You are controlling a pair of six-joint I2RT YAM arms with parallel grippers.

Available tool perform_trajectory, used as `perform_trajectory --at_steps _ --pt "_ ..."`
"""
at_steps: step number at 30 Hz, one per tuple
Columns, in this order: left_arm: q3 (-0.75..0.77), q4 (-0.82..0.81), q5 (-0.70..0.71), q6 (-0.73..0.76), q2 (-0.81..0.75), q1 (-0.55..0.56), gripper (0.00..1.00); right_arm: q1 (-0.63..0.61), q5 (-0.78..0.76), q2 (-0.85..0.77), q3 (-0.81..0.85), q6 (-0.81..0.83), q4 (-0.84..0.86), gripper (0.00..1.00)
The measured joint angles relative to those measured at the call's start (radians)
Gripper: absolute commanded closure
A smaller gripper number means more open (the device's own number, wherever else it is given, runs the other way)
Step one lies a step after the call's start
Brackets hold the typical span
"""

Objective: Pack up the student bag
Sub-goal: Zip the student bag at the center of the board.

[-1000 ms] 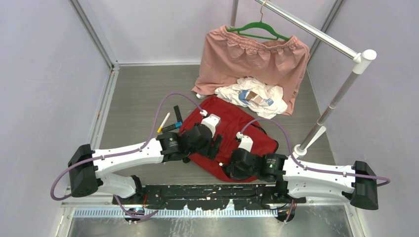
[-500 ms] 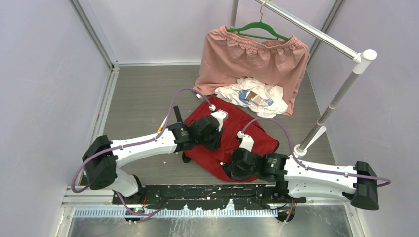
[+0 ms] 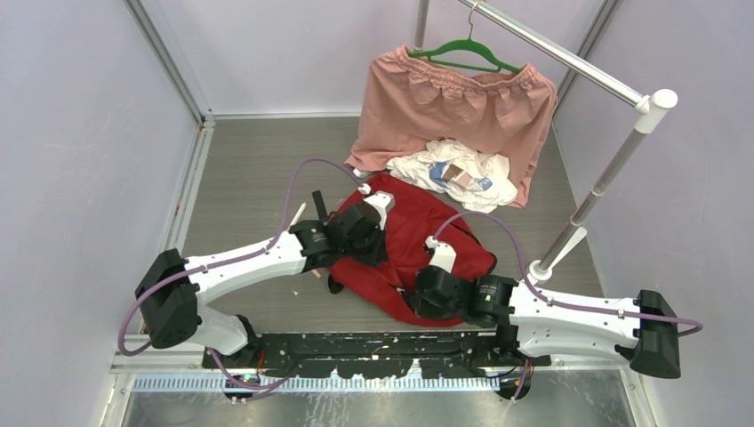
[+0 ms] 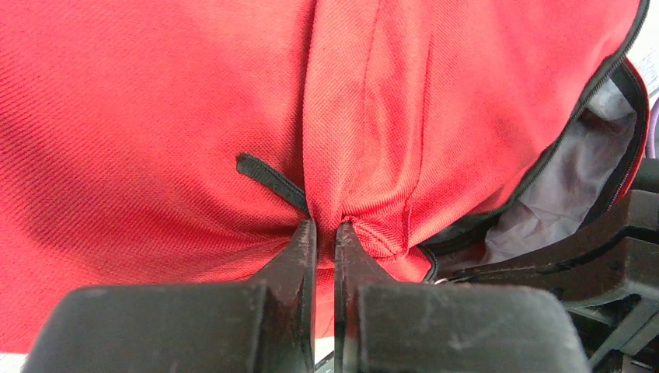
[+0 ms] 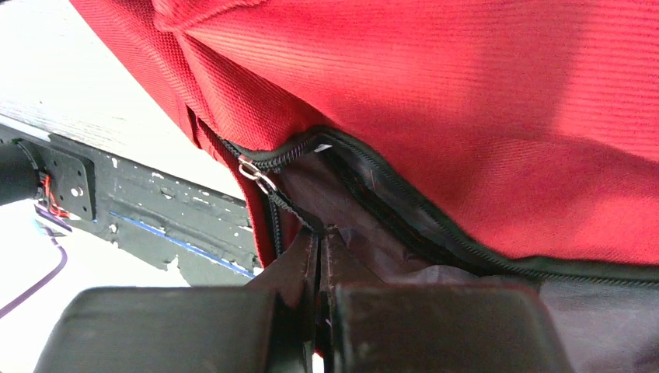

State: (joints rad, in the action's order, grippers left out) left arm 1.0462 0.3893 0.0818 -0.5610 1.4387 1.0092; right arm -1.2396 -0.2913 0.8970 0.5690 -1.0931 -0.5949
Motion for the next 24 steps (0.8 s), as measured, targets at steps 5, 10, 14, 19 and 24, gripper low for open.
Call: perform_trajectory --at_steps 5,10,14,19,24 --pt "-0.026 0.011 -0.021 -0.012 -0.048 -0.057 1.0 0.0 -0.016 0.0 0.006 0.0 0.019 0.99" --pt "-0.057 0.017 -0.068 -0.016 -0.096 -0.126 1.0 0.005 -0.037 0.002 0.031 0.0 0.04 0.99" --pt "-0.048 0.056 -0.103 -0.007 -0.122 -0.171 1.0 0.005 -0.056 0.002 0.046 0.001 0.049 0.99" --pt "0.011 0.135 -0.178 0.019 -0.125 -0.251 1.0 0.007 -0.077 -0.001 0.063 0.003 0.083 0.99" --pt "0.042 0.182 -0.245 0.023 -0.125 -0.297 1.0 0.009 -0.087 -0.018 0.067 -0.002 0.1 0.99"
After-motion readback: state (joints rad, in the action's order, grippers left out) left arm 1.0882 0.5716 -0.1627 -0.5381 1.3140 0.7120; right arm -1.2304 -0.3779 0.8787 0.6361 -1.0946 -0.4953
